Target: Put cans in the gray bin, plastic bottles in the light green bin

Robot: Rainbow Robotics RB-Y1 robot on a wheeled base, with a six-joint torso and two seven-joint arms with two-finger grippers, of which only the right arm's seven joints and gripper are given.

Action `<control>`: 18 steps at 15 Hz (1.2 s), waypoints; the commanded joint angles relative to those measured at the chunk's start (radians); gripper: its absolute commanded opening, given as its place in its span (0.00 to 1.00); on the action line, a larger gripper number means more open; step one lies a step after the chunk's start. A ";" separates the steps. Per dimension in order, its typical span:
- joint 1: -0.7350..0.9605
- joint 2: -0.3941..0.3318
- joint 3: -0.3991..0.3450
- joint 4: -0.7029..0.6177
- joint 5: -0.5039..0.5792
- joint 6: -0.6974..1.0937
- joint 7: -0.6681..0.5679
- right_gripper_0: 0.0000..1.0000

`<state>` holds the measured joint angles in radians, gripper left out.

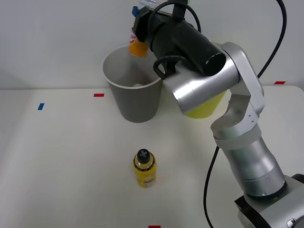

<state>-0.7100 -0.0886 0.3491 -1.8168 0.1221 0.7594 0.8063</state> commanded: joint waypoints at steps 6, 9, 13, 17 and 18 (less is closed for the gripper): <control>-0.048 -0.031 0.057 0.195 0.085 -0.209 0.010 0.00; -0.046 -0.039 0.060 0.195 0.085 -0.232 0.008 0.00; -0.048 -0.039 0.064 0.195 0.085 -0.245 -0.001 0.88; -0.046 -0.025 0.064 0.195 0.085 -0.270 -0.024 1.00; -0.046 -0.023 0.064 0.195 0.085 -0.270 -0.027 1.00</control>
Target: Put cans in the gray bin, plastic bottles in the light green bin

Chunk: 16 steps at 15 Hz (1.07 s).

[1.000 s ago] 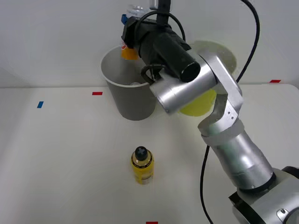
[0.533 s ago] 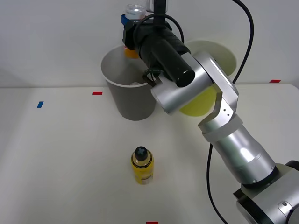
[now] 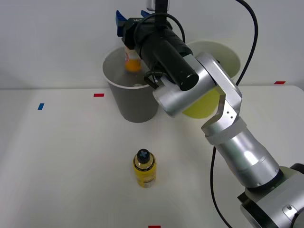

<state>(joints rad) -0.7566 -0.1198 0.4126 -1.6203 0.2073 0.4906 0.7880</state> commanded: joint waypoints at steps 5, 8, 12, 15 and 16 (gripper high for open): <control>0.003 0.008 0.000 -0.001 0.007 -0.001 -0.016 1.00; 0.005 -0.001 0.000 -0.001 0.007 -0.003 -0.027 1.00; 0.020 -0.081 -0.012 -0.053 -0.035 -0.003 -0.059 1.00; 0.120 -0.207 -0.044 -0.233 -0.216 0.000 -0.065 1.00; 0.158 -0.242 -0.058 -0.283 -0.261 -0.001 -0.065 1.00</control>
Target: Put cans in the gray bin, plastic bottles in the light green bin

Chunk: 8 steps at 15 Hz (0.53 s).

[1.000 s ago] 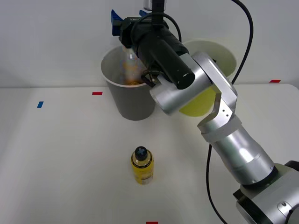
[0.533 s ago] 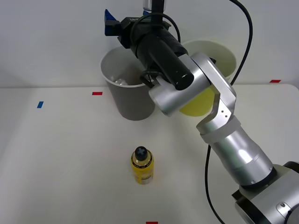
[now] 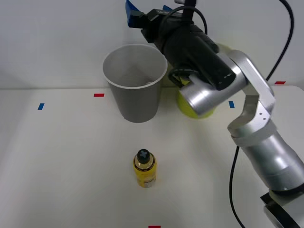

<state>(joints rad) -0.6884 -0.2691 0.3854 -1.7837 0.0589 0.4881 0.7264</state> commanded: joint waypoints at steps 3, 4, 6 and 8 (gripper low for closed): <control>0.237 -0.176 -0.094 -0.256 -0.175 0.003 -0.005 1.00; 0.290 -0.199 -0.109 -0.295 -0.175 0.003 -0.004 1.00; 0.397 -0.223 -0.154 -0.368 -0.175 0.004 -0.007 1.00; 0.490 -0.231 -0.194 -0.427 -0.177 0.003 -0.008 1.00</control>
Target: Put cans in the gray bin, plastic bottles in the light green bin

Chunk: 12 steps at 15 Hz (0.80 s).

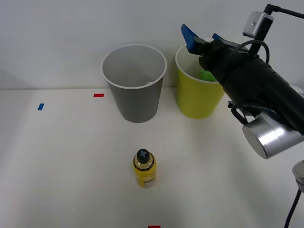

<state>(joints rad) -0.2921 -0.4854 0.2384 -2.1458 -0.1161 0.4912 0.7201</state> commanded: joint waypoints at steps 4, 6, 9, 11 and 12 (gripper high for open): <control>0.271 -0.033 -0.097 -0.129 -0.005 0.000 0.009 1.00; 0.340 -0.032 -0.100 -0.140 0.030 0.000 0.016 1.00; 0.447 0.011 -0.102 -0.141 0.116 -0.046 0.025 1.00; 0.499 0.044 -0.102 -0.141 0.158 -0.080 0.033 1.00; 0.531 0.054 -0.102 -0.141 0.184 -0.103 0.039 1.00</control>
<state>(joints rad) 0.2120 -0.4435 0.1366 -2.2875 0.0443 0.4092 0.7529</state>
